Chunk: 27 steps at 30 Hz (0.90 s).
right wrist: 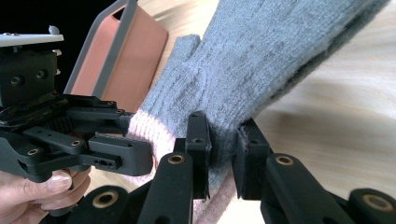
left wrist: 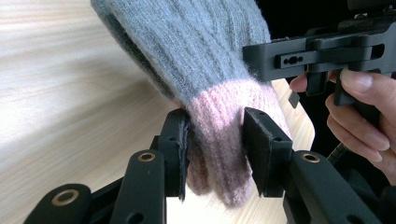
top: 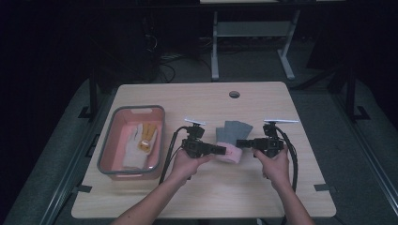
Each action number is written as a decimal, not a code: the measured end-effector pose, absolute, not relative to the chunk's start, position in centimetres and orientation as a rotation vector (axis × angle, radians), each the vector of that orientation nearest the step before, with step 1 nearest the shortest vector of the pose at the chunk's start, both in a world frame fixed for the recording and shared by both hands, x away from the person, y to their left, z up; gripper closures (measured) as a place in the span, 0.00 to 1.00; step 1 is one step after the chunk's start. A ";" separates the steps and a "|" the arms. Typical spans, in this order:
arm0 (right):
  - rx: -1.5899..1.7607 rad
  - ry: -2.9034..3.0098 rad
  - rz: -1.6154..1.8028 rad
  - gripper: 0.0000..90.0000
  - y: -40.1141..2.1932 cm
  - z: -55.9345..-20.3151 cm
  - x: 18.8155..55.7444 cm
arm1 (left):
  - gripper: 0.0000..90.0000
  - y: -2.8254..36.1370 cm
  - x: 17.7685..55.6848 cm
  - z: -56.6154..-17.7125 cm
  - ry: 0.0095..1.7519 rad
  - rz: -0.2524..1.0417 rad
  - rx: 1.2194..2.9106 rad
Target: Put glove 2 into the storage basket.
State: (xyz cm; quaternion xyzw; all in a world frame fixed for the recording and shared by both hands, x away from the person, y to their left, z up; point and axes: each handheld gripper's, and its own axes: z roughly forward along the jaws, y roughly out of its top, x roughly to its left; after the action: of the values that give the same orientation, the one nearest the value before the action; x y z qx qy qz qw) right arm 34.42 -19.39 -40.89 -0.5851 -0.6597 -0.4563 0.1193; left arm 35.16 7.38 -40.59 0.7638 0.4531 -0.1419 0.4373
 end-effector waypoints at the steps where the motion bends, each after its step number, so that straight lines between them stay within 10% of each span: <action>1: -1.711 -1.927 -1.332 0.87 -19.2 -40.7 34.5 | 0.68 7.7 35.2 -40.4 1.128 -0.348 1.896; 27: -1.581 -1.997 -1.348 0.87 -14.8 -37.7 35.9 | 0.68 12.1 34.7 -37.8 1.137 -0.272 1.871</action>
State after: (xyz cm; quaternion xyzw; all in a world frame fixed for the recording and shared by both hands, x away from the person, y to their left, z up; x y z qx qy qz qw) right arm 35.87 -14.83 -37.72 -0.5441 -0.6872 -0.4637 0.1295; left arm 34.68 12.13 -37.82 0.7568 0.4601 -0.1100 0.4510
